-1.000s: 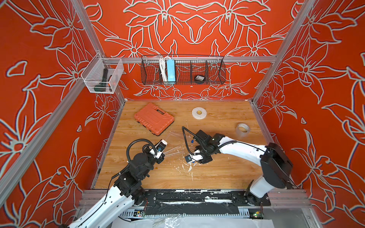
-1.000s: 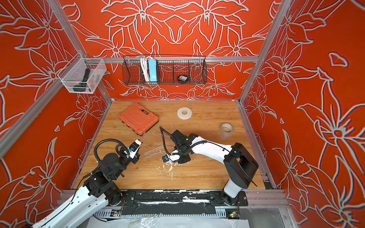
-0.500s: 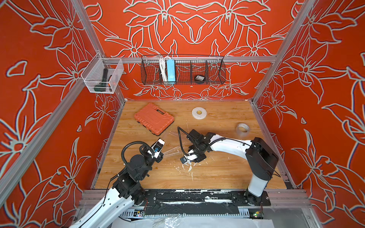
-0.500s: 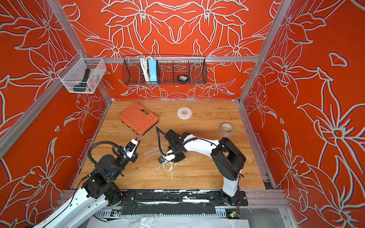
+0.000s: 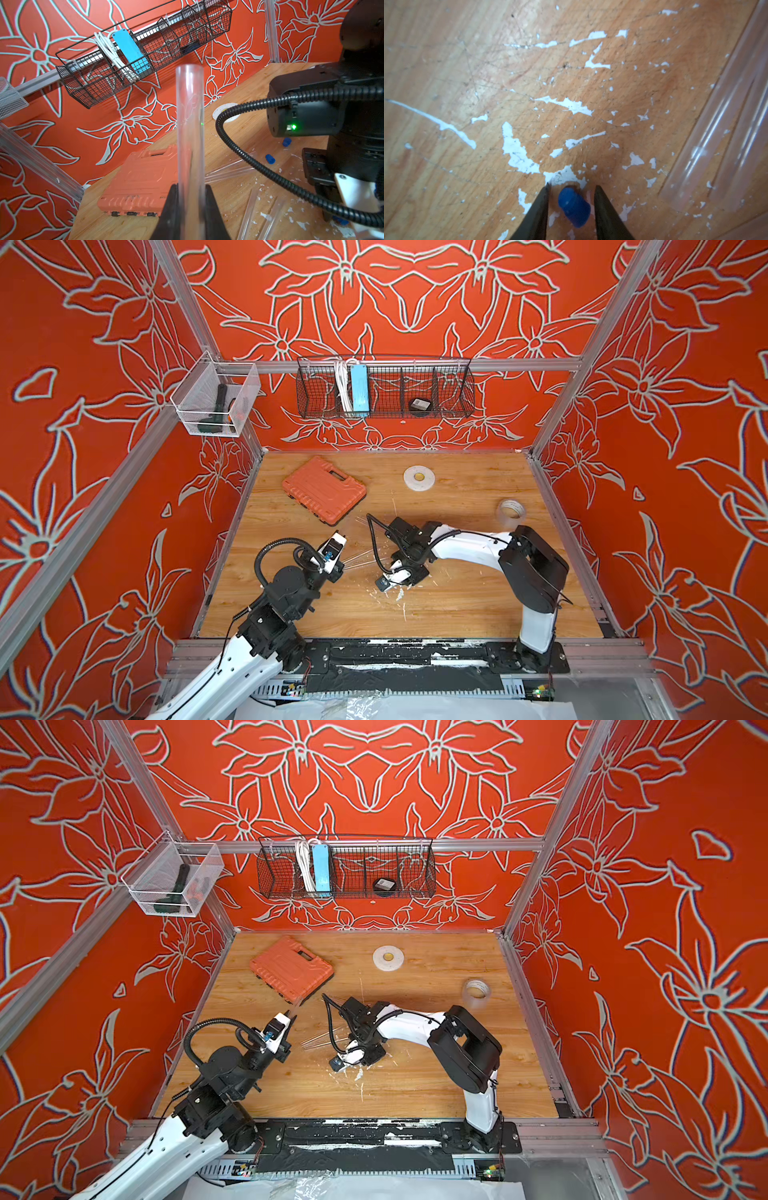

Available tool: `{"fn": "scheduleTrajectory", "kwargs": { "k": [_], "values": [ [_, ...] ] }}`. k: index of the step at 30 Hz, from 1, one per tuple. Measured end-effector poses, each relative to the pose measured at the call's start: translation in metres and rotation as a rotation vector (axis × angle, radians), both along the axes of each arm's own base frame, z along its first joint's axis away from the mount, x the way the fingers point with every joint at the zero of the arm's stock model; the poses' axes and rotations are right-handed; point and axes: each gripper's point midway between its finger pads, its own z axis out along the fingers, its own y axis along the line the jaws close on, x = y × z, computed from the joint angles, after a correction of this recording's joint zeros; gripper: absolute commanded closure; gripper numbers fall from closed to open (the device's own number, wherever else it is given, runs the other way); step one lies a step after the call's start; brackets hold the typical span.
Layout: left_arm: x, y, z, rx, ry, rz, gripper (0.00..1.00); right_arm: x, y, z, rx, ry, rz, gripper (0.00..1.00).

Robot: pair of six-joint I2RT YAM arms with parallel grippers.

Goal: Insert stoppers into test tubes
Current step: Pick up the stopper from the center of the board.

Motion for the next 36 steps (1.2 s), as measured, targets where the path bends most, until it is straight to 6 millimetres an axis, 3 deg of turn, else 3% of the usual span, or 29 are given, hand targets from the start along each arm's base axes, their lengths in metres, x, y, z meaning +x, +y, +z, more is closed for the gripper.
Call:
{"fn": "scheduleTrajectory", "kwargs": {
  "k": [23,36],
  "values": [
    [0.001,0.0,-0.001,0.0,0.002,-0.003,1.0,-0.003,-0.015,-0.003,-0.07,0.009,-0.036,0.8],
    [0.002,-0.002,-0.001,0.0,0.004,-0.012,1.0,0.0,-0.017,-0.003,-0.083,0.006,-0.076,0.73]
  ]
}}
